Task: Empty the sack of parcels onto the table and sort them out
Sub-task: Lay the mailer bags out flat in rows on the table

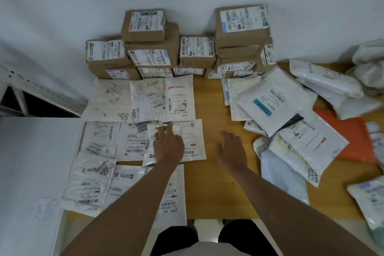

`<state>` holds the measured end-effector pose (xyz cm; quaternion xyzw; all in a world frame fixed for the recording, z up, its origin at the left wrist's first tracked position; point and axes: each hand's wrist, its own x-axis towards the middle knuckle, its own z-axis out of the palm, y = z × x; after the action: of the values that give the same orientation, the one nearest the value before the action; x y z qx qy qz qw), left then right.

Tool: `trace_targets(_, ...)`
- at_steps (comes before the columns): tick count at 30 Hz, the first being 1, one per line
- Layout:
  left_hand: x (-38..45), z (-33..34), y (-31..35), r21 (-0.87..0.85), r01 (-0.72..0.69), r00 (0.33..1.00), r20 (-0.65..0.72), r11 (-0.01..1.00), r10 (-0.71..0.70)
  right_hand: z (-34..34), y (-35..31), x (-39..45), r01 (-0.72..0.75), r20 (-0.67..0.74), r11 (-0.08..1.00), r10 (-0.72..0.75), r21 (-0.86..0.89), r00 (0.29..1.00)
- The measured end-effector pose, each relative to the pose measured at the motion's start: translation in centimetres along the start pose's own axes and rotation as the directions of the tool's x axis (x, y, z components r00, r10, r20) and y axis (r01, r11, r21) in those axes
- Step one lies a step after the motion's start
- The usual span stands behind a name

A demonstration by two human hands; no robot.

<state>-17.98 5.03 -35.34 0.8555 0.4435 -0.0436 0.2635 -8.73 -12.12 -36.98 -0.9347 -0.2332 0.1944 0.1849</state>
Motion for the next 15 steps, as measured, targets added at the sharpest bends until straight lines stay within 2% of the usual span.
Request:
trace_targets(3, -1.1, 1.9, 3.2, -0.006, -0.086, 0.996, 0.032, 0.996, 0.087, -1.8, 3.4, -0.5, -0.031, -0.041, 0.999, 0.030, -0.020, 0.999)
trace_targets(6, -2.4, 3.8, 5.1, 0.072, -0.124, 0.986, 0.119, 0.990, 0.115, -2.8, 6.1, -1.2, 0.012, 0.004, 0.999, -0.012, -0.048, 1.000)
trace_targets(10, -4.0, 5.7, 6.6, 0.160, -0.072, 0.977, 0.208, 0.984, 0.038, -3.4, 8.8, -1.9, 0.047, 0.052, 0.997, -0.044, -0.069, 0.998)
trace_targets(15, -4.7, 6.7, 7.1, 0.160, -0.040, 0.967, 0.254, 0.986, -0.002, -3.5, 10.9, -2.3, 0.050, 0.095, 0.996, -0.043, -0.075, 0.995)
